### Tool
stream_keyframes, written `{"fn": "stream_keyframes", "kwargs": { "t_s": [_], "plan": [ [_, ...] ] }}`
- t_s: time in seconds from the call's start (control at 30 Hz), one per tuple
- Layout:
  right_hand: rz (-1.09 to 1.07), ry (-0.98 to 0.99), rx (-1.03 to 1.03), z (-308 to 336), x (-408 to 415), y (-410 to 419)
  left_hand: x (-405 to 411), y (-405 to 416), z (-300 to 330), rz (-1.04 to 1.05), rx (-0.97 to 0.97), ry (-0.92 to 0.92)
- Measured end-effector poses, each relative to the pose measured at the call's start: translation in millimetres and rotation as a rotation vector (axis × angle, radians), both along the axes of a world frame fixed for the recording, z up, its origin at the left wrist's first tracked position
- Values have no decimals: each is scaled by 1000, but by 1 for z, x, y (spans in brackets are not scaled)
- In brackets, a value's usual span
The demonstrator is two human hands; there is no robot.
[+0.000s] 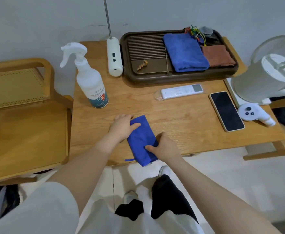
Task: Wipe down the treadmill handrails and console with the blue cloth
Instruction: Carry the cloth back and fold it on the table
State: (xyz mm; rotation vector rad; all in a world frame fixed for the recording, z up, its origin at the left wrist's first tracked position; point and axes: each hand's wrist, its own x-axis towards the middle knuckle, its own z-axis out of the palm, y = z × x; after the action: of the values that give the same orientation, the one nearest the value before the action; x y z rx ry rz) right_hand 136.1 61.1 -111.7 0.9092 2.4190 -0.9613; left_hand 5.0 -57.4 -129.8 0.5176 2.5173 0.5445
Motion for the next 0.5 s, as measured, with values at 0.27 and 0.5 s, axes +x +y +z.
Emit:
{"fn": "stream_keyframes", "kwargs": {
  "t_s": [0.27,0.5],
  "plan": [
    [-168,106,-469,9,-17,57,-12,20,32,157,451,-382],
    [-377,363,-756,48,-53,162,-47,102,68,337,713,-361]
  ]
}}
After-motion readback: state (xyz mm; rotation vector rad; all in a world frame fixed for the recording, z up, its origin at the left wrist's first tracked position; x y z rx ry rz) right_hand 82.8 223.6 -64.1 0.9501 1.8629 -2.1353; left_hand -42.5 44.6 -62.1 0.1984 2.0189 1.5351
